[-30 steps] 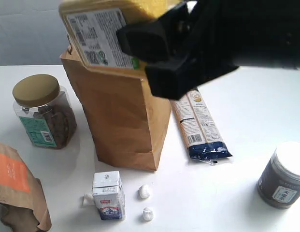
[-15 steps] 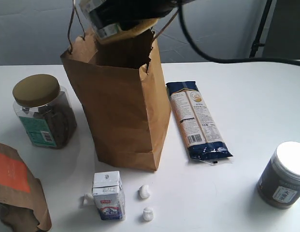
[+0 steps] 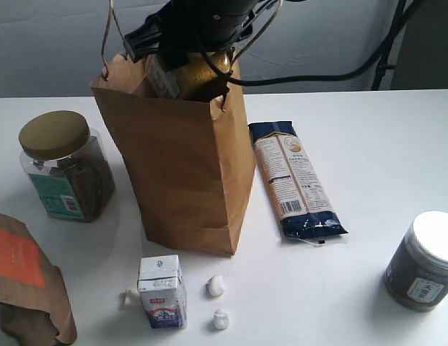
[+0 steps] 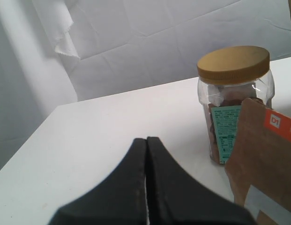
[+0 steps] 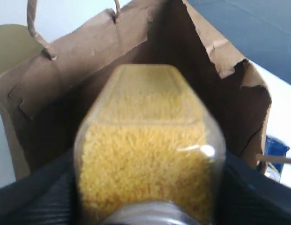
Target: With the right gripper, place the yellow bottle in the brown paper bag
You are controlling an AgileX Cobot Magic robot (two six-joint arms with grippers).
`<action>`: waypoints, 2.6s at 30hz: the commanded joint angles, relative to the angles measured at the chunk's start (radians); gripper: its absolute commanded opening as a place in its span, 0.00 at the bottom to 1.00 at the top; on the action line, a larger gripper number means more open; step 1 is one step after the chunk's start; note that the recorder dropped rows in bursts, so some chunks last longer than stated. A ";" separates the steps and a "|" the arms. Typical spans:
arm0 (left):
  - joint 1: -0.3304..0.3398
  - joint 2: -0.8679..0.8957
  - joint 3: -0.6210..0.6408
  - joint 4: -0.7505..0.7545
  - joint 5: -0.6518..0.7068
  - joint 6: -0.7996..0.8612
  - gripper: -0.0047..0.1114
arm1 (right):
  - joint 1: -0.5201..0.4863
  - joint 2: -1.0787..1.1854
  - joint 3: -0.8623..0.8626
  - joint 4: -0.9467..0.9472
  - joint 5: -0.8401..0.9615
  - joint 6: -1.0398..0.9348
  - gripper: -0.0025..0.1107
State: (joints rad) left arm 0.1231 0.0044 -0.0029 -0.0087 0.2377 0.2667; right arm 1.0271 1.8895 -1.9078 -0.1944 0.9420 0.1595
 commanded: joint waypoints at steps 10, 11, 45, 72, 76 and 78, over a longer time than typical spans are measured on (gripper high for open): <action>-0.006 -0.004 0.003 0.000 -0.003 -0.002 0.04 | 0.051 -0.200 -0.017 -0.029 -0.021 0.034 0.53; -0.006 -0.004 0.003 0.000 -0.003 -0.002 0.04 | 0.076 -0.241 -0.002 -0.022 -0.010 0.032 0.42; -0.006 -0.004 0.003 0.000 -0.003 -0.002 0.04 | -0.742 -1.767 1.858 0.310 -0.891 -0.238 0.02; -0.006 -0.004 0.003 0.000 -0.004 -0.002 0.04 | -0.747 -1.889 1.908 0.330 -0.796 -0.282 0.02; -0.006 -0.004 0.003 0.000 -0.004 -0.002 0.04 | -0.747 -1.889 1.908 0.330 -0.796 -0.282 0.02; -0.006 -0.004 0.003 0.000 -0.004 -0.002 0.04 | -0.747 -1.889 1.908 0.330 -0.796 -0.285 0.02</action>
State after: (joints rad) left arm 0.1231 0.0044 -0.0029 -0.0087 0.2377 0.2667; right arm 0.2867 0.0060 -0.0040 0.1456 0.1439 -0.1245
